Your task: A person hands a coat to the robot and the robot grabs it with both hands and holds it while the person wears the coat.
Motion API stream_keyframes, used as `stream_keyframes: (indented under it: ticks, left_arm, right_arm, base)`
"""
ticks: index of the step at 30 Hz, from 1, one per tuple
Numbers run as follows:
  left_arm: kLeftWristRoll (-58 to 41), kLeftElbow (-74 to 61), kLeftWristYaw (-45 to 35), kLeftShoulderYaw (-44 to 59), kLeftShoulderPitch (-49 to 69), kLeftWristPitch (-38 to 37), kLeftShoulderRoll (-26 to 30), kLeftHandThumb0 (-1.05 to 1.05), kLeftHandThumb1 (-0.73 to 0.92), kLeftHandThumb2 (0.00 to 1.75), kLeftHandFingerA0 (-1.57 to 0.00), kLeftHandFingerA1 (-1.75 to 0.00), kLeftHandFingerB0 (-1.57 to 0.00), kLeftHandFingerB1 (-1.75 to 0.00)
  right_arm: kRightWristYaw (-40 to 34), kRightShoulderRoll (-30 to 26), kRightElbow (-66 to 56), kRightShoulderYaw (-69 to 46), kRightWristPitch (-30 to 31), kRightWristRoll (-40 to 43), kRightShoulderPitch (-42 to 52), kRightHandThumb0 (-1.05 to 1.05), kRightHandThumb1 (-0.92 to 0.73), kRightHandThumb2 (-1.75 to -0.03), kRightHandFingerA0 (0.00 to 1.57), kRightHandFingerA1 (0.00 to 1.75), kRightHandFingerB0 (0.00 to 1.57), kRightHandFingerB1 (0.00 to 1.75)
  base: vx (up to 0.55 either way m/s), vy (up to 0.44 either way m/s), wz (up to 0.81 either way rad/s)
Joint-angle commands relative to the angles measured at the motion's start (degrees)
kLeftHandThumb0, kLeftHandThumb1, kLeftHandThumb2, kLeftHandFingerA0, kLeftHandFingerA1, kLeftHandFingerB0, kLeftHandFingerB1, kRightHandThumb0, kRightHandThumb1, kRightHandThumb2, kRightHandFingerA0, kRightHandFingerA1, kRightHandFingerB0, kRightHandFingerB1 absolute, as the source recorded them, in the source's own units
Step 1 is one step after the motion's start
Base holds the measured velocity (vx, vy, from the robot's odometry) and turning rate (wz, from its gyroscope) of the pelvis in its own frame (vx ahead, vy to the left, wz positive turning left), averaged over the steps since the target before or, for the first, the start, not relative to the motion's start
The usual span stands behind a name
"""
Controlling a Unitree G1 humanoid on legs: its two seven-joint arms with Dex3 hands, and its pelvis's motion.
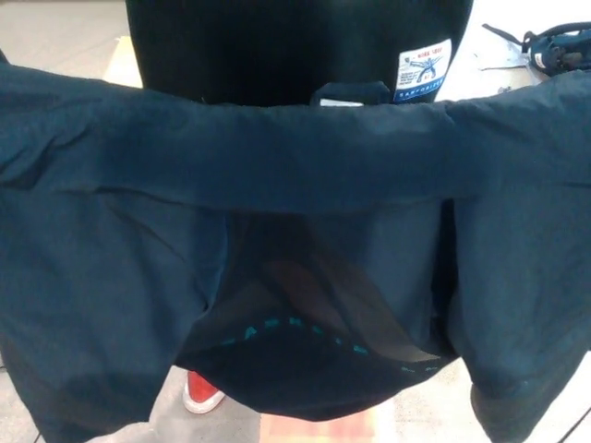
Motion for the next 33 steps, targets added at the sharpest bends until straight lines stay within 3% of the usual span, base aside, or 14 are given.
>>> stream_keyframes:
  ticks: [1, 2, 8, 12, 18, 19, 28, 33]
  left_arm:
    - [19.11, -25.48, 28.38, -0.28, 12.41, -21.53, 13.62, -0.43, 0.59, 0.93, -0.88, -0.67, -0.7, -0.62]
    - [17.66, -29.13, 27.17, 2.25, 14.12, -24.24, 14.19, -0.44, 0.59, 0.93, -0.91, -0.68, -0.74, -0.63]
    - [7.91, -49.65, 16.33, 15.53, 22.41, -32.41, 15.1, -0.4, 0.57, 0.92, -0.92, -0.69, -0.72, -0.64]
    - [4.24, -55.46, 15.81, 22.11, 20.6, -39.82, 13.85, -0.4, 0.53, 0.89, -0.96, -0.72, -0.77, -0.66]
    - [-1.69, -65.07, 11.75, 27.7, 20.61, -41.92, 11.98, -0.42, 0.53, 0.91, -0.97, -0.74, -0.79, -0.67]
    - [-2.73, -66.28, 11.19, 28.27, 20.65, -41.89, 11.6, -0.4, 0.67, 0.6, -1.14, -0.57, -0.89, -0.5]
    - [-8.78, -78.19, 9.43, 35.84, 18.96, -44.17, 8.41, -0.42, 0.64, 0.59, -1.2, -0.57, -0.96, -0.52]
    - [-14.02, -84.86, 7.39, 39.81, 16.59, -41.85, 8.5, -0.43, 0.6, 0.59, -1.23, -0.59, -1.0, -0.54]
  right_arm:
    - [-16.26, -7.89, -20.11, -2.76, -25.63, -9.12, 13.81, -0.23, -0.9, -0.67, 0.97, 0.59, 0.71, 0.52]
    - [-15.19, -7.4, -21.97, -4.35, -27.01, -6.94, 14.89, -0.21, -0.89, -0.66, 1.01, 0.62, 0.8, 0.59]
    - [-11.88, -5.58, -32.71, -12.41, -33.66, 1.53, 19.35, -0.17, -0.86, -0.64, 1.0, 0.65, 0.79, 0.62]
    - [-12.43, -3.42, -39.07, -17.06, -37.85, 4.71, 17.75, -0.18, -0.85, -0.65, 1.03, 0.66, 0.81, 0.6]
    - [-11.6, -1.78, -48.49, -22.73, -40.02, 9.69, 12.99, -0.2, -0.85, -0.65, 1.03, 0.69, 0.85, 0.67]
    - [-11.24, -1.64, -49.7, -23.28, -39.51, 10.3, 12.38, -0.22, -0.86, -0.65, 1.03, 0.67, 0.85, 0.66]
    - [-9.42, -0.41, -59.37, -25.85, -40.62, 22.55, 5.67, -0.17, -0.82, -0.63, 1.05, 0.73, 0.9, 0.72]
    - [-8.86, -0.18, -65.26, -29.91, -36.42, 26.76, 2.27, -0.23, -0.84, -0.64, 1.04, 0.73, 0.88, 0.7]
  base:
    - [0.0, 0.0, 0.0]
    - [0.0, 0.0, 0.0]
    - [0.0, 0.0, 0.0]
    - [0.0, 0.0, 0.0]
    - [0.0, 0.0, 0.0]
    - [0.0, 0.0, 0.0]
    - [0.0, 0.0, 0.0]
    - [0.0, 0.0, 0.0]
